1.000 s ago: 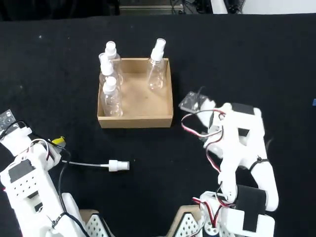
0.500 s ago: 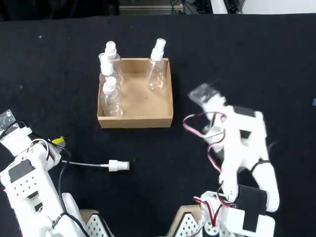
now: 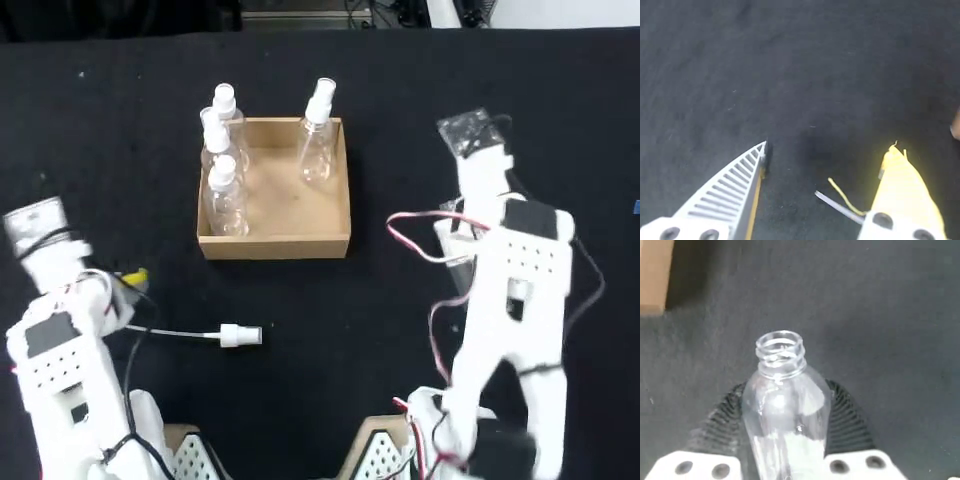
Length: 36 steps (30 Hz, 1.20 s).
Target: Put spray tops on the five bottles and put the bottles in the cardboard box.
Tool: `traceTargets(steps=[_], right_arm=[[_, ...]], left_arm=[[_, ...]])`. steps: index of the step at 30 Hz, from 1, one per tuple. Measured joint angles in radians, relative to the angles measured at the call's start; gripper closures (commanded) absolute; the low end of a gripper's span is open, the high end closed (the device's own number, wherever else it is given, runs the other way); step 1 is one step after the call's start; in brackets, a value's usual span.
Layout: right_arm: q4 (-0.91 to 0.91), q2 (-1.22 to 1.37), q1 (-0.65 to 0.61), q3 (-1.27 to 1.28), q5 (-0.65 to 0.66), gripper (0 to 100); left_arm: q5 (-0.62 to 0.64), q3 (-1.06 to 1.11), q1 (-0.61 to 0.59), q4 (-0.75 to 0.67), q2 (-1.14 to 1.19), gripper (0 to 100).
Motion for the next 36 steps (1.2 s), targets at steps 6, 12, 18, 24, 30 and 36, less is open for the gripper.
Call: traceTargets(steps=[6,12,18,24,30,36], right_arm=[[0.005,-0.146,0.005,0.078,-0.025,98.7],[0.08,-0.169,0.117,0.078,0.025,98.7],[0.104,-0.169,0.256,0.066,0.11,98.7],[0.112,-0.169,0.342,0.066,0.152,98.7],[0.112,-0.169,0.362,0.066,0.18,98.7],[0.112,-0.169,0.365,0.066,0.181,98.7]], left_arm=[[-0.434,-0.169,0.218,0.319,0.0,67],[-0.838,-0.279,0.433,0.617,-0.002,67],[-0.812,-0.285,0.694,0.64,-0.002,67],[-0.703,-0.144,0.882,0.397,-0.002,67],[-0.692,-0.074,0.899,0.227,0.0,67],[-0.695,0.006,0.898,0.137,0.0,67]])
